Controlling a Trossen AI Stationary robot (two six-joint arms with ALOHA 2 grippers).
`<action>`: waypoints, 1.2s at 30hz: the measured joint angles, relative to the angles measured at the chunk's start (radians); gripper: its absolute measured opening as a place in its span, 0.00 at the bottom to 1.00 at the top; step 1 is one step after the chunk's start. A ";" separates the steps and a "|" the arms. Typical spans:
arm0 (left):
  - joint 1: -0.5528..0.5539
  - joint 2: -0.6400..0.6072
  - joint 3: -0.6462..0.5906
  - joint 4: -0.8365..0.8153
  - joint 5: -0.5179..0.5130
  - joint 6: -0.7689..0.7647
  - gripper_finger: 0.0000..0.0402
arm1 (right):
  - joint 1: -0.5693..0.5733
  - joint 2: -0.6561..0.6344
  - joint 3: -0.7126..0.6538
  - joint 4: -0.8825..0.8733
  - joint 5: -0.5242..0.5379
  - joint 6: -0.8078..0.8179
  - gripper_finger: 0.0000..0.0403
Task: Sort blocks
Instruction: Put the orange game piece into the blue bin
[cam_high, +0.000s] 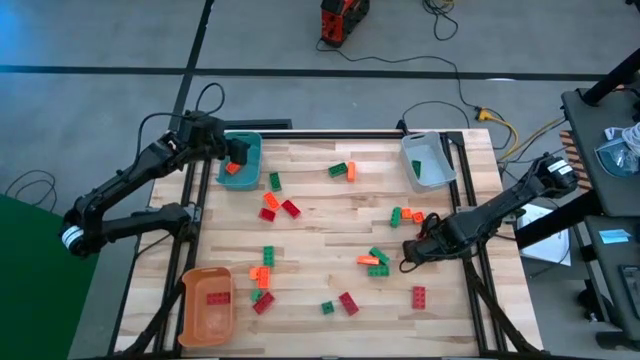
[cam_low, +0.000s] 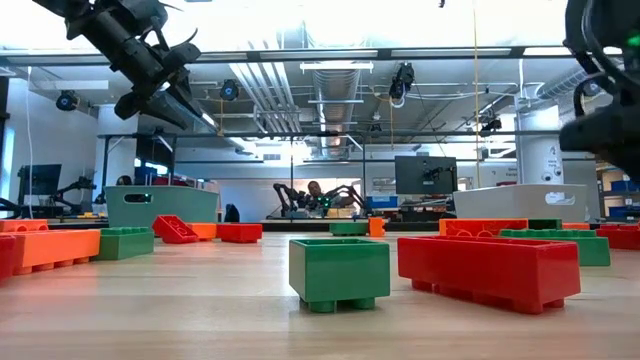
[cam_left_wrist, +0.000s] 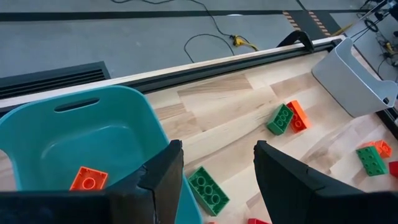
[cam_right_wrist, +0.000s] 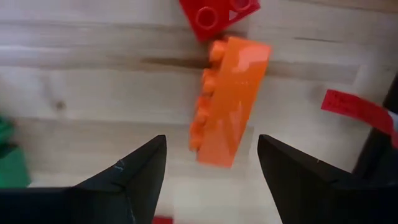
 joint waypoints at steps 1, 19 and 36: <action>0.000 0.000 0.000 0.000 0.000 -0.001 0.43 | 0.000 0.001 -0.009 0.004 0.001 0.000 0.63; 0.000 0.000 0.000 0.009 0.000 -0.026 0.43 | 0.000 -0.002 -0.108 0.115 0.021 -0.050 0.36; 0.000 0.000 0.000 0.113 0.110 0.014 0.43 | -0.001 -0.102 0.027 0.110 0.015 -0.225 0.21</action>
